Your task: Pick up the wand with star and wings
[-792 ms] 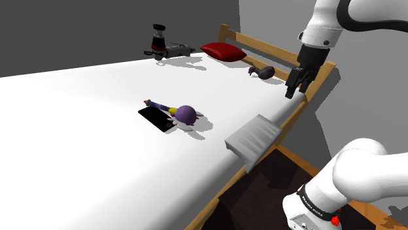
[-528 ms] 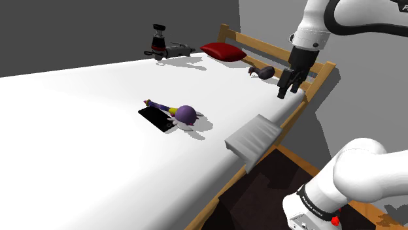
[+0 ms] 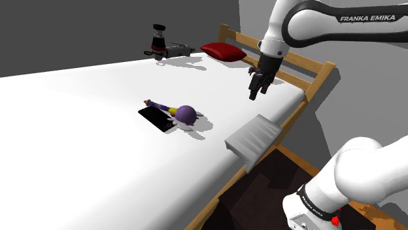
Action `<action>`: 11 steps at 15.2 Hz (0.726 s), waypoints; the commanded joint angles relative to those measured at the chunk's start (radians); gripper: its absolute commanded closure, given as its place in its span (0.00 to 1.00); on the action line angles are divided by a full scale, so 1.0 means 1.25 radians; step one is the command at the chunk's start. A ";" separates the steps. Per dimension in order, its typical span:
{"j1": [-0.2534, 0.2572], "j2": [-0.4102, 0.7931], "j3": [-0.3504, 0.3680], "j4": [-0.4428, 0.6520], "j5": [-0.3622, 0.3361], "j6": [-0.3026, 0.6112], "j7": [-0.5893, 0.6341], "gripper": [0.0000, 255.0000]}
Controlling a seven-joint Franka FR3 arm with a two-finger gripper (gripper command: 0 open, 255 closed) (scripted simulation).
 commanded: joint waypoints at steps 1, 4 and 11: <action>0.010 0.048 0.001 0.012 0.005 0.045 -0.019 0.00; 0.026 0.127 0.006 0.045 0.014 0.104 -0.044 0.00; 0.058 0.312 0.024 0.150 0.033 0.212 -0.103 0.00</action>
